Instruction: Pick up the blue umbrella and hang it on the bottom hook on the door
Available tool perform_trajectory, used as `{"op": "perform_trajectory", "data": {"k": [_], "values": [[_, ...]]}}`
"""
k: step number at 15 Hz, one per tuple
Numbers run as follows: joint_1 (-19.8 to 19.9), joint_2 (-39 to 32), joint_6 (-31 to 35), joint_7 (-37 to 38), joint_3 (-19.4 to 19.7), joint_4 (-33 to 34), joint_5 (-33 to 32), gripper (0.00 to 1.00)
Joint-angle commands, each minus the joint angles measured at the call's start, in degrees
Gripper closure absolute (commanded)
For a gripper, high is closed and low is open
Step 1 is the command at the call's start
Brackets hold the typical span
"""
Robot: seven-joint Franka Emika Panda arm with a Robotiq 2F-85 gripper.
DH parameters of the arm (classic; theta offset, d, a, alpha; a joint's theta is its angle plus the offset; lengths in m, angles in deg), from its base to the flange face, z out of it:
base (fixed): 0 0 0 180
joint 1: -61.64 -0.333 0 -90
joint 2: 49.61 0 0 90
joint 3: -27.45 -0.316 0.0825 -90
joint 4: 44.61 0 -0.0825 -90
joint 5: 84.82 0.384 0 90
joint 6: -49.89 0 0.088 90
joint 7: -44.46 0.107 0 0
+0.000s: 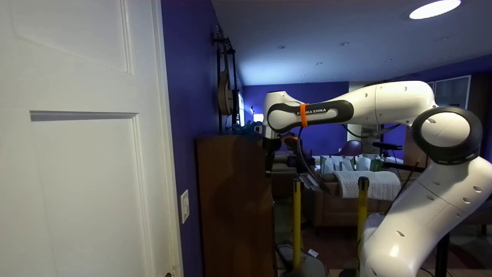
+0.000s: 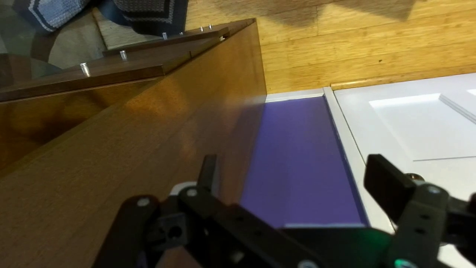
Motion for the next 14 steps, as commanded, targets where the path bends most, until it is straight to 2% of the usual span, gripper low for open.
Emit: {"op": "perform_trajectory", "data": {"k": [1, 6, 12, 14], "values": [[-0.1, 0.0, -0.2, 0.0, 0.1, 0.2, 0.0, 0.00], [1.1, 0.4, -1.9, 2.7, -1.5, 1.8, -2.2, 0.00], [3.7, 0.1, -6.9, 13.8, -5.1, 8.4, -5.4, 0.00], [4.4, 0.3, -6.5, 16.3, -6.3, 10.5, -8.5, 0.00]]}}
